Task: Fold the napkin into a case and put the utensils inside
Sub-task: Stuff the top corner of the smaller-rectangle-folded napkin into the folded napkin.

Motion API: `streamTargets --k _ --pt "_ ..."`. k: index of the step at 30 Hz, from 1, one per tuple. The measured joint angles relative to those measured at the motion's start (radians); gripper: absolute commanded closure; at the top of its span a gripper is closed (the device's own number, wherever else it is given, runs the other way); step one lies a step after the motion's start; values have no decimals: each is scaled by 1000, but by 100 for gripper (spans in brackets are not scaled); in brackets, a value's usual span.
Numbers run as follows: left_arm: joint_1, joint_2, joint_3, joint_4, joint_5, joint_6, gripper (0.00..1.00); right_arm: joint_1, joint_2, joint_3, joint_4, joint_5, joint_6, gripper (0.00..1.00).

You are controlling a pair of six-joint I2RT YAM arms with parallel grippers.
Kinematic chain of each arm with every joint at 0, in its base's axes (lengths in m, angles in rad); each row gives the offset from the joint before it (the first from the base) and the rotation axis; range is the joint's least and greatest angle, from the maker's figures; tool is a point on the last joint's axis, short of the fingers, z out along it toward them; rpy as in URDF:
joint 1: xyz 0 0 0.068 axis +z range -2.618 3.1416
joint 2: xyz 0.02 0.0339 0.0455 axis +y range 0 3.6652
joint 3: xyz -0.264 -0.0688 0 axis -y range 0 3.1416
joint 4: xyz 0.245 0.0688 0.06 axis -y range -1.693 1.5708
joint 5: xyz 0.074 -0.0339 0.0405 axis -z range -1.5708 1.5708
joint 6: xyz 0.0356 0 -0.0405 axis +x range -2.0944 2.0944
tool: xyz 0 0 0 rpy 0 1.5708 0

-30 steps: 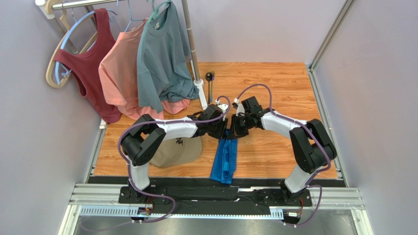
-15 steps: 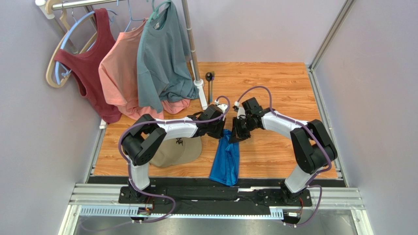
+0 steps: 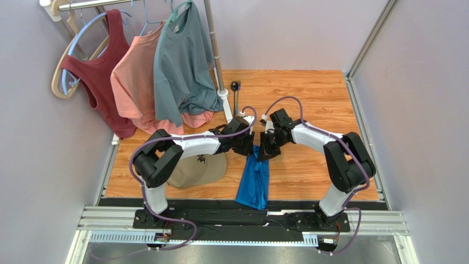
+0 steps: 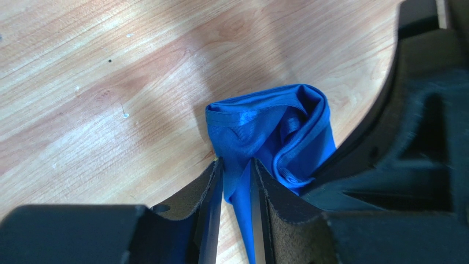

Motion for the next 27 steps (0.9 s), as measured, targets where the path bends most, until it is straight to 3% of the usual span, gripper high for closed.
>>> streamTargets --k 8,27 --pt "0 -38 -1 -6 -2 -5 72 0 2 0 -2 0 9 100" --pt "0 26 40 -19 7 0 70 1 2 0 -1 -1 17 100"
